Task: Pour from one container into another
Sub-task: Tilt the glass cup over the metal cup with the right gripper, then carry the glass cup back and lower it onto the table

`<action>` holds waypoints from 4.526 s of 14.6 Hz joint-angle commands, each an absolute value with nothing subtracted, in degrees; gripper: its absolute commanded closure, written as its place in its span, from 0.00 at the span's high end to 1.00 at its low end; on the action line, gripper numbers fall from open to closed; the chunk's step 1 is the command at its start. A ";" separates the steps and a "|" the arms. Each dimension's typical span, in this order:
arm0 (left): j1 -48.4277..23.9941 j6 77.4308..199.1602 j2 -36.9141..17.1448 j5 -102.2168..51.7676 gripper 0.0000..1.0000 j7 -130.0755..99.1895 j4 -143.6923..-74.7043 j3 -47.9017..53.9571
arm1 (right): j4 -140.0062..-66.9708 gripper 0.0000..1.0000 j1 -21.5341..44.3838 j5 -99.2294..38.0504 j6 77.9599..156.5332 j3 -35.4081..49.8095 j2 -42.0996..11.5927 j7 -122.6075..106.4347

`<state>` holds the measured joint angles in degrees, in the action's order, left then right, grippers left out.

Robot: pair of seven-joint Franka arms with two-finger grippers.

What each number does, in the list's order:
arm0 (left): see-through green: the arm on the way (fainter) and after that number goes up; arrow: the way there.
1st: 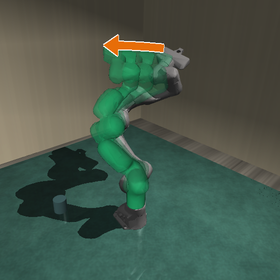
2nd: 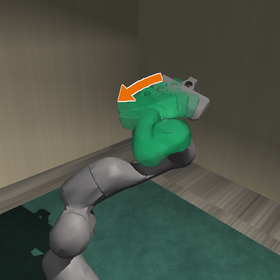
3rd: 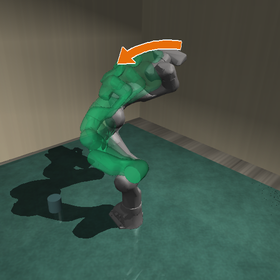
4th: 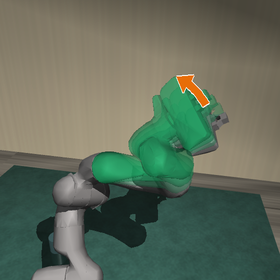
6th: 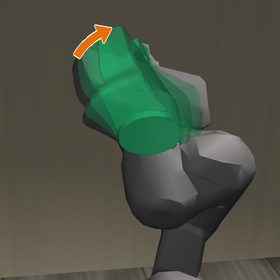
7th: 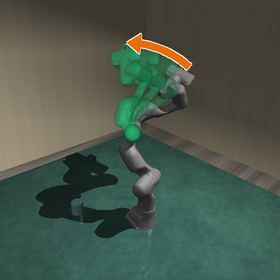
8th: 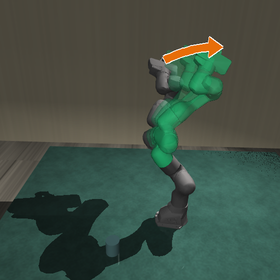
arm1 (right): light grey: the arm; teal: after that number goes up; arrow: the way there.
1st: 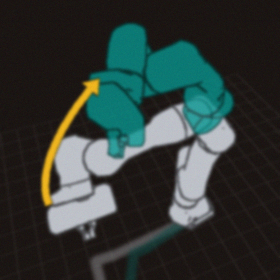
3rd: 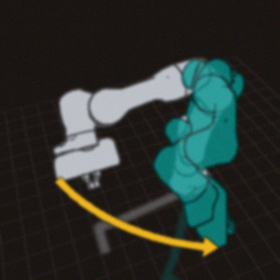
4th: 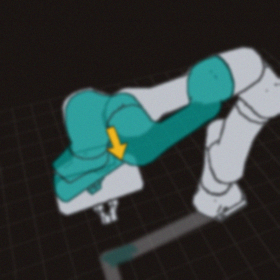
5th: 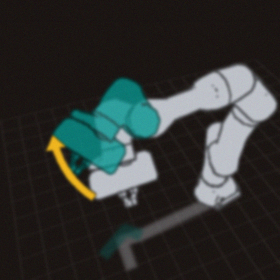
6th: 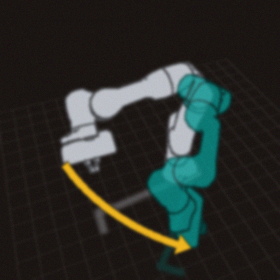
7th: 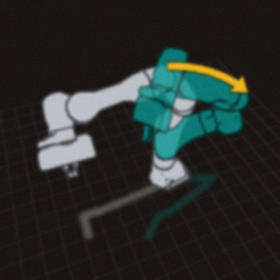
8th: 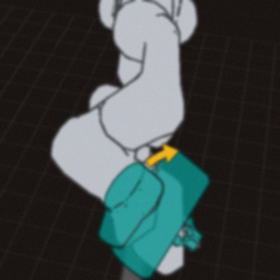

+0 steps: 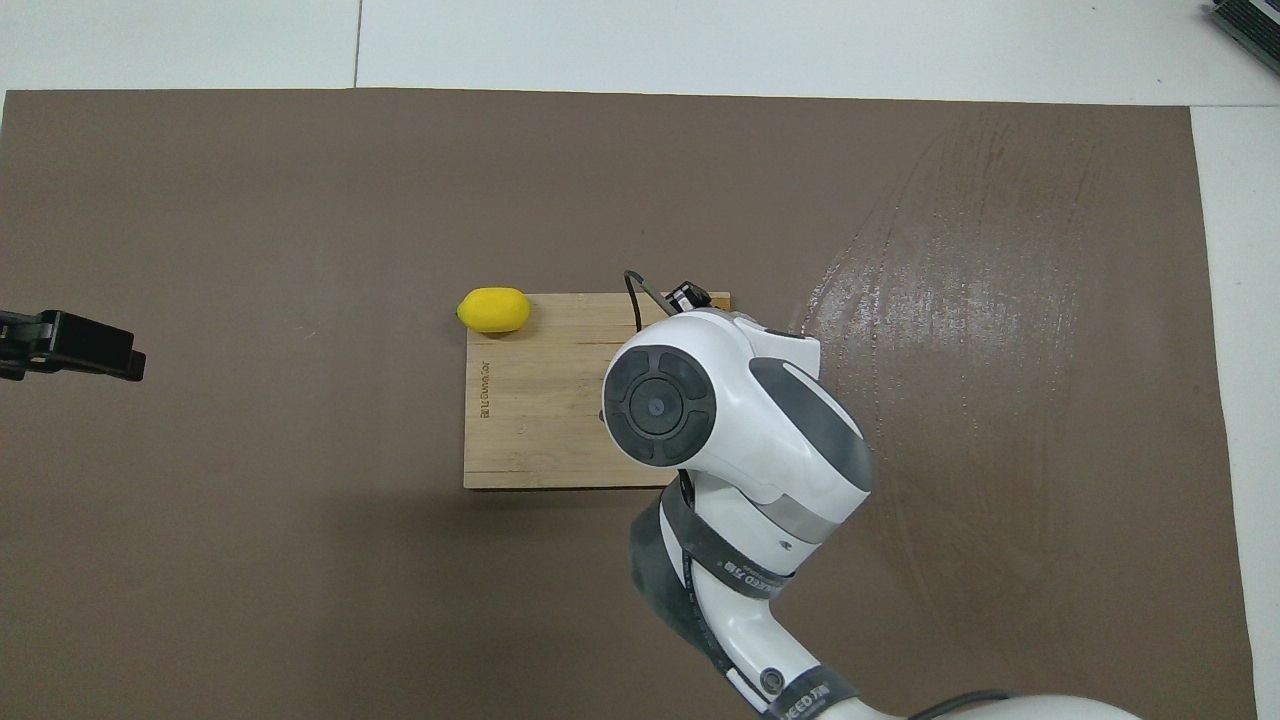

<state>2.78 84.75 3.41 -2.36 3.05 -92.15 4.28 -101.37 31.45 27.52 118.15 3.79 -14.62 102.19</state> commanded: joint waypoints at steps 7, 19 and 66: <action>3.16 84.02 3.60 -2.99 1.00 3.60 -92.11 4.39 | -102.92 0.00 32.17 30.23 117.42 3.78 -12.66 104.06; 3.16 84.02 3.60 -2.99 1.00 3.60 -92.11 4.39 | -102.39 0.00 32.78 32.43 118.12 3.78 -12.92 104.24; 3.16 84.02 3.60 -2.99 1.00 3.60 -92.11 4.39 | -110.30 0.00 -4.73 -38.67 121.65 3.60 -18.88 69.90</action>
<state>2.78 84.74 3.41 -2.36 3.05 -92.15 4.28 -109.46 -2.20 -36.74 121.68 2.57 -17.63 74.56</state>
